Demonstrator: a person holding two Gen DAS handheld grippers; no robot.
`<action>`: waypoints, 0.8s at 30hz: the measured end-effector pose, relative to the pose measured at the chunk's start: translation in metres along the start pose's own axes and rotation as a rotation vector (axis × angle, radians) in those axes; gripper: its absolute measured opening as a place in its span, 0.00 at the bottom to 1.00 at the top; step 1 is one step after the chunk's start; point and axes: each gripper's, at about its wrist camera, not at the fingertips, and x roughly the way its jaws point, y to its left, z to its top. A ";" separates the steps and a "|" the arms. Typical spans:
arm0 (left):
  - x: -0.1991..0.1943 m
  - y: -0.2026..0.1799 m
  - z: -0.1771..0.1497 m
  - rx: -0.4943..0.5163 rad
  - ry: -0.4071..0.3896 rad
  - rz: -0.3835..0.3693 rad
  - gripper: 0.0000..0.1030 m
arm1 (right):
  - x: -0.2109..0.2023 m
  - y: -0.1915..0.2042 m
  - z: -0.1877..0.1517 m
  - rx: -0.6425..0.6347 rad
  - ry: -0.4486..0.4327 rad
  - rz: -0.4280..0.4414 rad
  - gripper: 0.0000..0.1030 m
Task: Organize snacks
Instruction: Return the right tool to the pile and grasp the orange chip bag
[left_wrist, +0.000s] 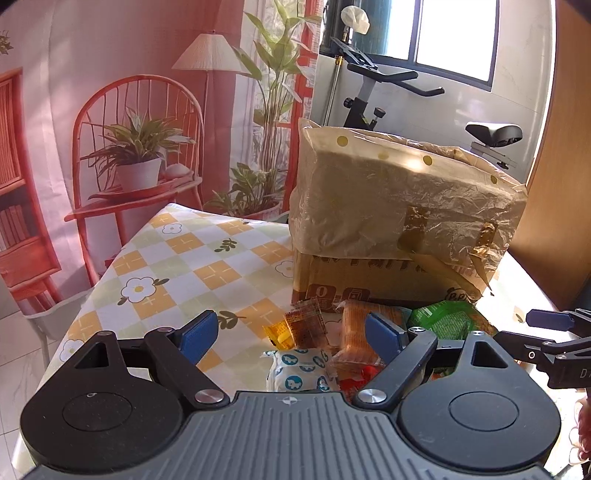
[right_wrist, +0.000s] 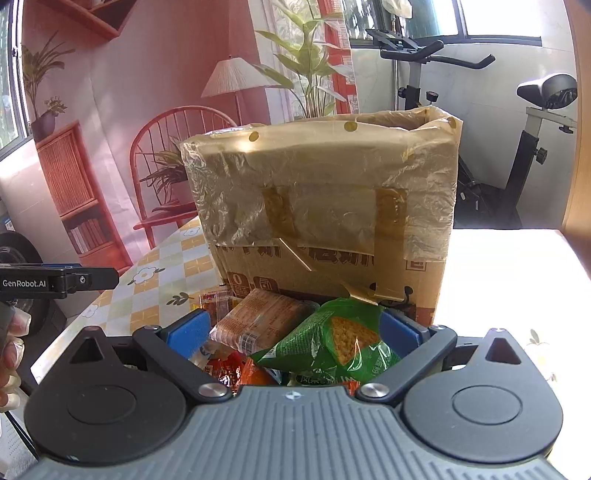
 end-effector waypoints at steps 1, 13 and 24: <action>0.001 0.000 -0.004 0.000 0.007 -0.004 0.86 | 0.001 0.000 -0.005 0.002 0.017 0.005 0.97; 0.014 0.001 -0.032 0.011 0.078 -0.016 0.85 | 0.033 -0.001 -0.057 0.041 0.193 -0.033 0.98; 0.021 0.002 -0.036 0.007 0.102 -0.009 0.85 | 0.042 -0.004 -0.066 0.067 0.219 0.003 0.86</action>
